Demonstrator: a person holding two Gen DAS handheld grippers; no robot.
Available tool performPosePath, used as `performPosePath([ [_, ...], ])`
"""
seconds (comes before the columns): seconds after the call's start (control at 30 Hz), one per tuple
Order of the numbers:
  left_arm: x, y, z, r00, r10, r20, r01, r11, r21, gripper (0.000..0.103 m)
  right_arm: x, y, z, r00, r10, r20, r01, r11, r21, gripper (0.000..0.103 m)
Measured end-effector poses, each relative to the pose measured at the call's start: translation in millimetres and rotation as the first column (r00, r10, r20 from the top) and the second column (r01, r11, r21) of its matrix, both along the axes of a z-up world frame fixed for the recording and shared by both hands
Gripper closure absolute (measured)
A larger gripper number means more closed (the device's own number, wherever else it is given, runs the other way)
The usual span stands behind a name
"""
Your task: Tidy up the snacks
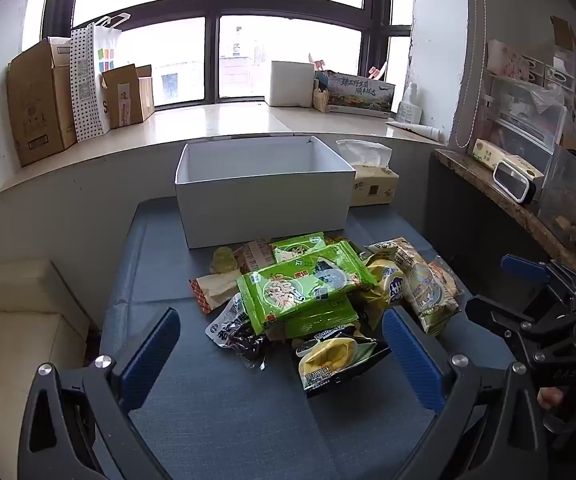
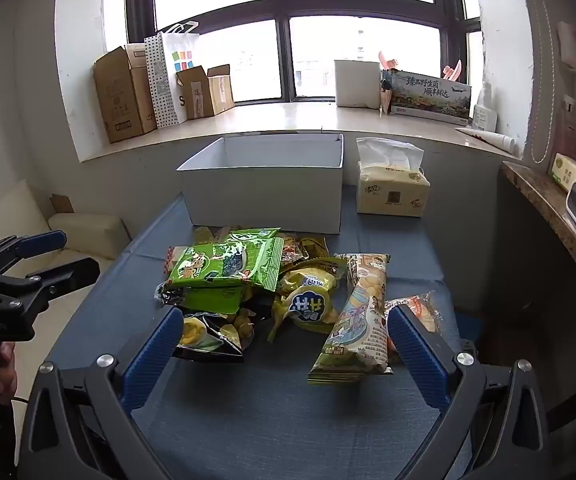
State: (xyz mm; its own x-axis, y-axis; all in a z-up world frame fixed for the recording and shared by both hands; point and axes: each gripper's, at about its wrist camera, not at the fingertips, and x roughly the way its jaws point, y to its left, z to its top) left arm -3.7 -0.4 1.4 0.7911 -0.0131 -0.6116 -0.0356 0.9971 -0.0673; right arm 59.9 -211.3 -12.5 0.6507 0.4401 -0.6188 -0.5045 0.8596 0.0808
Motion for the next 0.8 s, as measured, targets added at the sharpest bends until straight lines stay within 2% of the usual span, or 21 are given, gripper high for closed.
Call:
performPosePath([
  [0.03, -1.5, -0.5, 0.5, 1.0, -0.002, 0.002, 0.002, 1.0, 0.002, 0.0, 0.1, -0.1, -0.1, 1.0, -0.001, 0.002, 0.001, 1.0, -0.002, 0.0],
  [0.07, 4.6, -1.3, -1.0, 1.0, 0.006, -0.03, -0.006, 1.0, 0.008, 0.0, 0.1, -0.3, -0.1, 1.0, -0.001, 0.005, 0.001, 1.0, -0.001, 0.0],
  [0.23, 1.6, -1.2, -3.7, 1.0, 0.001, -0.006, -0.001, 1.0, 0.005, 0.0, -0.1, -0.2, -0.8, 1.0, -0.001, 0.001, 0.001, 1.0, -0.003, 0.0],
  [0.47, 2.4, -1.1, 1.3, 1.0, 0.0, -0.01, 0.0, 1.0, 0.002, 0.0, -1.5, -2.1, 5.1, 1.0, 0.001, -0.004, -0.001, 1.0, -0.004, 0.0],
  [0.8, 2.2, -0.2, 2.5, 1.0, -0.002, -0.012, 0.002, 1.0, 0.003, 0.0, -0.4, 1.1, -3.5, 1.0, 0.009, -0.007, -0.009, 1.0, -0.005, 0.0],
])
